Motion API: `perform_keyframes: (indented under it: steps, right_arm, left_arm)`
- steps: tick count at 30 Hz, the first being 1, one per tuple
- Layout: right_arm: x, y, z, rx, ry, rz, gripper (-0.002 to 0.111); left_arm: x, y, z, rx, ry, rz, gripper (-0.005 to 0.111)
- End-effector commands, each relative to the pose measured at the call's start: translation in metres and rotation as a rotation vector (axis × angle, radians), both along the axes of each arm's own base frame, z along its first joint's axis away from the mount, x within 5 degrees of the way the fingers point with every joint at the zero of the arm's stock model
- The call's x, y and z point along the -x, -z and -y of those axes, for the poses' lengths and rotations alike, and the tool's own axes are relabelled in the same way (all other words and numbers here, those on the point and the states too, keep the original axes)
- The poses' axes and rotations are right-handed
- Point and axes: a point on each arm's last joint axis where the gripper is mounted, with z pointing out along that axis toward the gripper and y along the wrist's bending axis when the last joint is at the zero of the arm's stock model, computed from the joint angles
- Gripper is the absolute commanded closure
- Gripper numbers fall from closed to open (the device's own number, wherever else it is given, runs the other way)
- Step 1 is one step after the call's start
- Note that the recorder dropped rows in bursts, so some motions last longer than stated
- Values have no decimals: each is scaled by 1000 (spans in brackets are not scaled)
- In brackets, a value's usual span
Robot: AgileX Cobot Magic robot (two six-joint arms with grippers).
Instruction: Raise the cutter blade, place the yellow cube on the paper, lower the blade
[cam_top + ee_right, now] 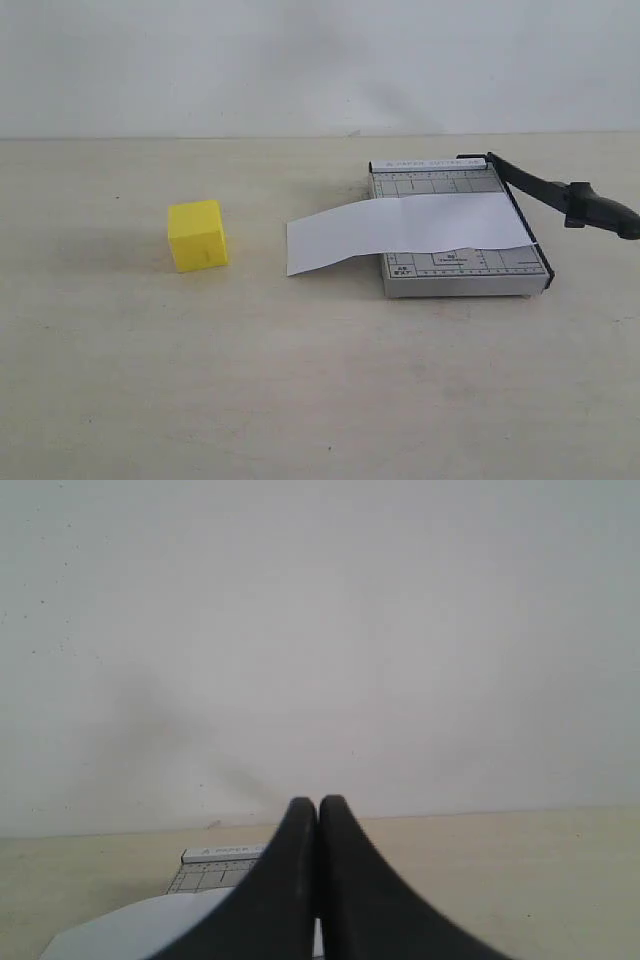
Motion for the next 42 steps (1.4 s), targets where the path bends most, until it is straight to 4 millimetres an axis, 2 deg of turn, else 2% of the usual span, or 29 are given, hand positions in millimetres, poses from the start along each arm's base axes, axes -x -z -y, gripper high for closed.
perform_keyframes:
  steps: [1, 22, 23, 27, 36, 42]
  right_arm:
    - [1, -1, 0, 2, 1, 11, 109]
    - [1, -1, 0, 22, 4, 14, 109]
    - [1, -3, 0, -17, 0, 28, 109]
    - [4, -15, 3, -217, -24, 141, 109]
    - [16, -57, 3, -245, -44, 244, 109]
    - [19, -64, 5, -467, -108, 306, 109]
  left_arm:
    - [0, 1, 0, -8, 9, 4, 102]
    - [0, 1, 0, -8, 9, 4, 102]
    - [0, 1, 0, -8, 9, 4, 102]
    - [0, 1, 0, -8, 9, 4, 102]
    - [0, 1, 0, -8, 9, 4, 102]
    - [0, 1, 0, -8, 9, 4, 102]
